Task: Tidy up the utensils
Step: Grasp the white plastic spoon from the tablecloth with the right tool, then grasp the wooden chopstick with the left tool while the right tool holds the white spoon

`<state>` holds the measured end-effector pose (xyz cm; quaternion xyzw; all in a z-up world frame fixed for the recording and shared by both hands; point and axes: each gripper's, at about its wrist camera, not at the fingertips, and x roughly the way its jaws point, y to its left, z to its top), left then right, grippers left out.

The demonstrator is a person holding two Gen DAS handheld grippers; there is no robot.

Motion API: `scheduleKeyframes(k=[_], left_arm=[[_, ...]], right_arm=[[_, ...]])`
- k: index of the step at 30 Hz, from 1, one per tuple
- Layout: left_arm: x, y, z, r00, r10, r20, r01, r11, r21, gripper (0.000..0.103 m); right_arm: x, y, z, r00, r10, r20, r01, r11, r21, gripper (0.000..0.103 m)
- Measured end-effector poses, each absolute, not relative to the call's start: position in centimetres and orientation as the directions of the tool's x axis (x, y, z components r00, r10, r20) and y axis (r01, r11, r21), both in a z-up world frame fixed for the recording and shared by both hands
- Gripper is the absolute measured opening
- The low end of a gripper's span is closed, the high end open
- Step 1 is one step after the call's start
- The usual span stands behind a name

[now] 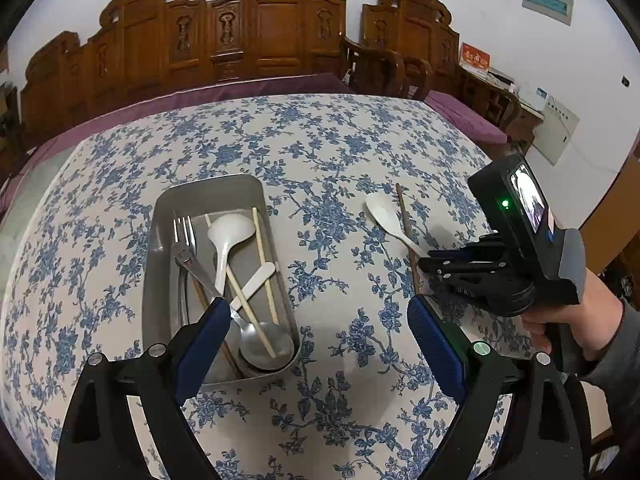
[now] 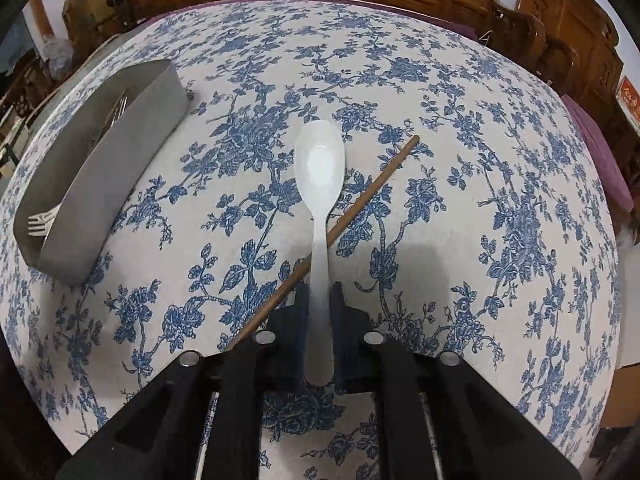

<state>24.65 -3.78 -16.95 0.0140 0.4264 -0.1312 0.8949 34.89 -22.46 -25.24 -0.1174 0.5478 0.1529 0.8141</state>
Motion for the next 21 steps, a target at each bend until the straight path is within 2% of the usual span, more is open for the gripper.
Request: scheduleKeyframes(k=[21], left_arm=[[26.6,-12.0,-20.2,0.549,-0.208,-0.81,0.321,0.947,-0.026,0.086]], right_arm=[[28.9,-32.7,-20.6,0.463,0.243,-0.852,-0.321,0.943,0.094,0.013]])
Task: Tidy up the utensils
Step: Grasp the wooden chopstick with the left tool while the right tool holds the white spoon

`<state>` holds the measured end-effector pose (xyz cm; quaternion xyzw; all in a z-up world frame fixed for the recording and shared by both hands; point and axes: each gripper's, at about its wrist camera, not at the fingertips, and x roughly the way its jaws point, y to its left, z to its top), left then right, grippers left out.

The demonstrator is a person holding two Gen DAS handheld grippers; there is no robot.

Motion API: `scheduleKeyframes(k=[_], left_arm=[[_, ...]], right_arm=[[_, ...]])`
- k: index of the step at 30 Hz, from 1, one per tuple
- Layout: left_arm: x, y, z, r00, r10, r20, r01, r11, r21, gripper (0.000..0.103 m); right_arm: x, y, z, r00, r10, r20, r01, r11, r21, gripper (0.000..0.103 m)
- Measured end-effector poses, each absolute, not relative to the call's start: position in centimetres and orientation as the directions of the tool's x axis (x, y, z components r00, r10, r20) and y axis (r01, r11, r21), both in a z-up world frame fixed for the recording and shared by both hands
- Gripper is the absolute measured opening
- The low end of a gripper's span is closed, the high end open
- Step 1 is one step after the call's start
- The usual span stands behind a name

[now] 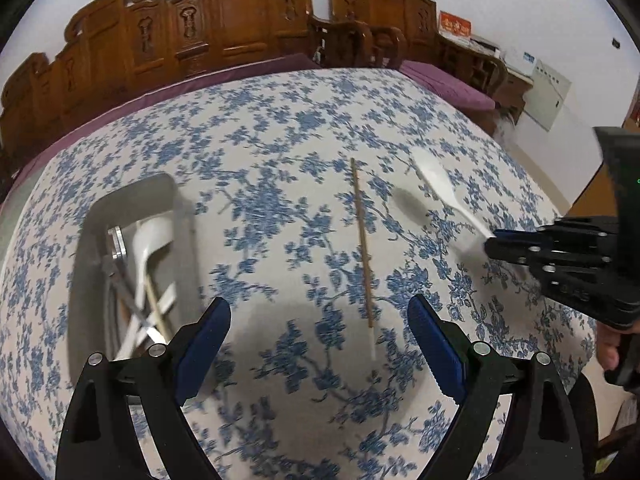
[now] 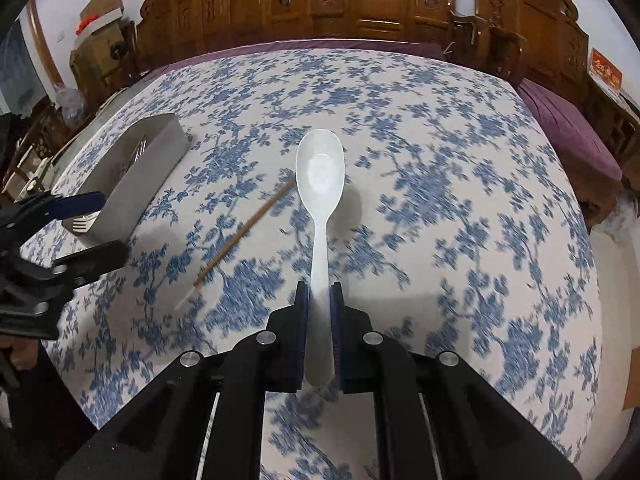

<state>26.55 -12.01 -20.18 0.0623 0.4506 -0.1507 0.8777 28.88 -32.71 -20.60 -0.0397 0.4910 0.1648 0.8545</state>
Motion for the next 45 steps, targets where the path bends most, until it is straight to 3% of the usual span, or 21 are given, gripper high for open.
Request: scheduleKeyframes(k=[7,26,39,43,45], left_arm=[[27.6,-15.0,-21.6,0.526,-0.193,-0.828,0.345,0.939,0.0,0.086],[31.1,-19.0,-25.3,0.427,-0.173,-0.888,0.373,0.928,-0.002,0.047],[32.1,-18.8,-26.0,0.422,-0.147,-0.895,0.341,0.94,0.006,0.033],[32.3,-18.7,-25.9,0.415,-0.151,-0.897,0.339,0.941,-0.002,0.007],[32.2,-18.5,-25.9,0.408,-0.159,-0.899,0.34,0.94,-0.012,0.005]], right_arm=[[28.0,-34.7,-20.6,0.473,0.263,-0.841,-0.313,0.942,0.118,0.013],[28.5,-36.9,-21.4,0.473,0.258,-0.842,-0.275,0.952,0.137,0.013],[28.4,-36.9,-21.2,0.477,0.263,-0.839,-0.278,0.95,0.14,0.013],[28.4,-36.9,-21.1,0.477,0.265,-0.838,-0.28,0.95,0.141,0.013],[28.3,-36.7,-21.0,0.477,0.266,-0.838,-0.283,0.949,0.14,0.013]])
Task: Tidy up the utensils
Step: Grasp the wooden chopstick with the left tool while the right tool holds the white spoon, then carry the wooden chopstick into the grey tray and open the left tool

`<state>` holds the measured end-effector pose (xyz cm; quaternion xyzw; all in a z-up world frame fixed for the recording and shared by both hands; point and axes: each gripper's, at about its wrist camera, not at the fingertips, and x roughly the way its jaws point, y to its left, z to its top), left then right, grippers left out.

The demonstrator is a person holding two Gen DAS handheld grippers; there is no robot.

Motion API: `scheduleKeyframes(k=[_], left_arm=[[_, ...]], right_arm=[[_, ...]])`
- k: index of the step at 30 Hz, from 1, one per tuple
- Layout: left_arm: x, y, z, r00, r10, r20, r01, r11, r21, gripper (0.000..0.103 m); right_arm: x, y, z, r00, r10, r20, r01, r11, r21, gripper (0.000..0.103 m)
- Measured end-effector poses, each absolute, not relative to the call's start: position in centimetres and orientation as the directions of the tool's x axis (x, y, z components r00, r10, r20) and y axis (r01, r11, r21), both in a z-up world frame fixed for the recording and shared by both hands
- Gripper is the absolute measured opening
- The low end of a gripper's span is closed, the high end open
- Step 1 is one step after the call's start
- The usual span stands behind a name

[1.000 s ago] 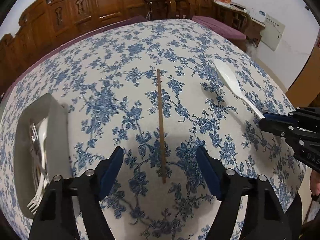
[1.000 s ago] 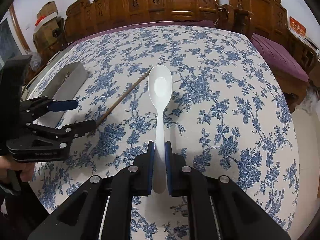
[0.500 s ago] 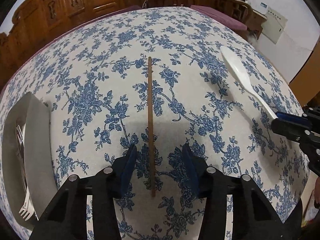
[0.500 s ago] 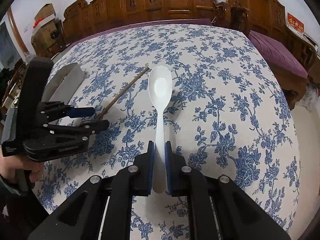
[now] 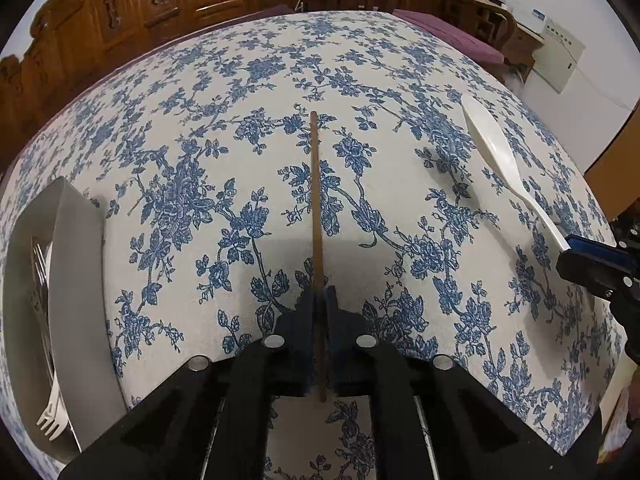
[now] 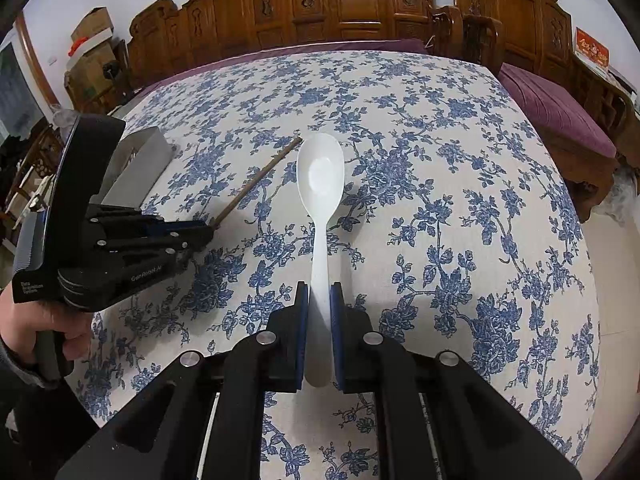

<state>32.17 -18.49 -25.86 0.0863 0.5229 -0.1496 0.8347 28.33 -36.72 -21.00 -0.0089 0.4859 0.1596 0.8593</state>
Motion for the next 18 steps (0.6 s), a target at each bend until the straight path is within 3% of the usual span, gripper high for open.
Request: scheduleKeyframes(k=[18], left_arm=[[29.9,-17.5,-23.5,0.455,-0.186,-0.871,0.359,0.933,-0.012,0.004]], right_arm=[[27.7,-35.5,-20.0,0.488,0.285,-0.825,-0.313,0.94,0.14,0.013]])
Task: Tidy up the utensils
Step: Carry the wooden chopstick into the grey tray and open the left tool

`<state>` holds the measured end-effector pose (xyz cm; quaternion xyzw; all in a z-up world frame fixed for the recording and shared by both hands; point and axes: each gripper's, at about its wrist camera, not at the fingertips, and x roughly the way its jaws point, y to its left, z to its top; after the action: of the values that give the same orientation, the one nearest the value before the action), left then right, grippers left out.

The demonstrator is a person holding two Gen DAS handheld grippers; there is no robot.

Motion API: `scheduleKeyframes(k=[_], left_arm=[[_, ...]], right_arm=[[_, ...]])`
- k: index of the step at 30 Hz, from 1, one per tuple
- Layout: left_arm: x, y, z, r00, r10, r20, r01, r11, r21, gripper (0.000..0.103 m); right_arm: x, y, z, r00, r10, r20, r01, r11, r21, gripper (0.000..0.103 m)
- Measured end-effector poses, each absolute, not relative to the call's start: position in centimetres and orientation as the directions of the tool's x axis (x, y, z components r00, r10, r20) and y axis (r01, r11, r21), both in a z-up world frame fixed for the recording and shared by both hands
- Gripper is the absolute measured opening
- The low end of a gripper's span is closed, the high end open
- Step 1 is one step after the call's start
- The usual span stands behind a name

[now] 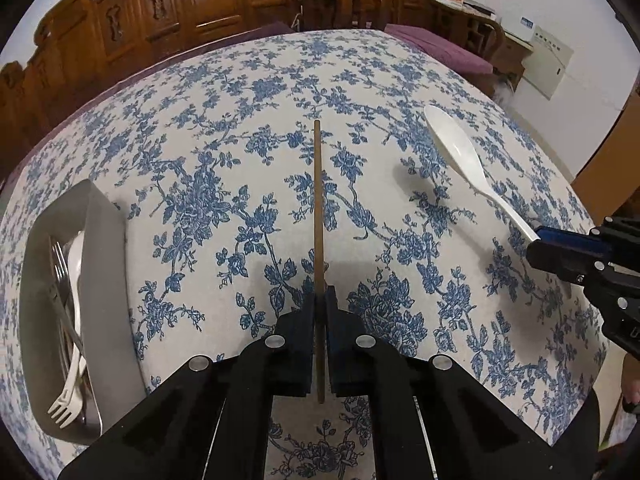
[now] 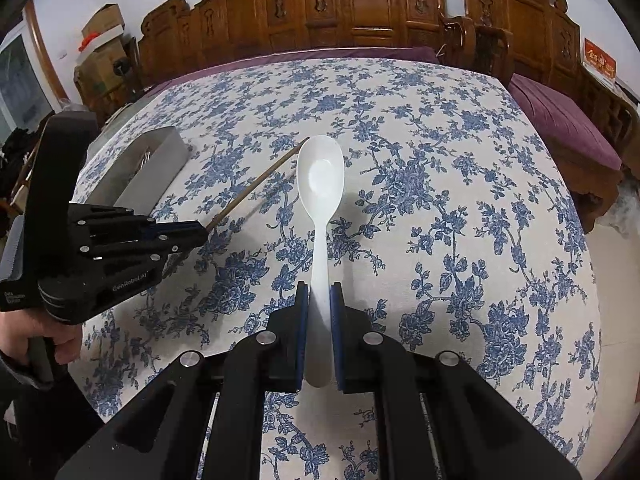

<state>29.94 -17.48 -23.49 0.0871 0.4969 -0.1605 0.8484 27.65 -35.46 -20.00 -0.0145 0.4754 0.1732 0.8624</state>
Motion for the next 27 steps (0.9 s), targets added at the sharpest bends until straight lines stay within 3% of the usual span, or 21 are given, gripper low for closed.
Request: scheduleKeyframes(k=[27], left_arm=[[26.5,-7.6,-17.5,0.561,-0.18,-0.808,0.287,0.958,-0.015,0.004]], right_arm=[[26.7,-27.9,-17.4,0.479,0.361,-0.8,-0.434,0.89,0.142,0.013]])
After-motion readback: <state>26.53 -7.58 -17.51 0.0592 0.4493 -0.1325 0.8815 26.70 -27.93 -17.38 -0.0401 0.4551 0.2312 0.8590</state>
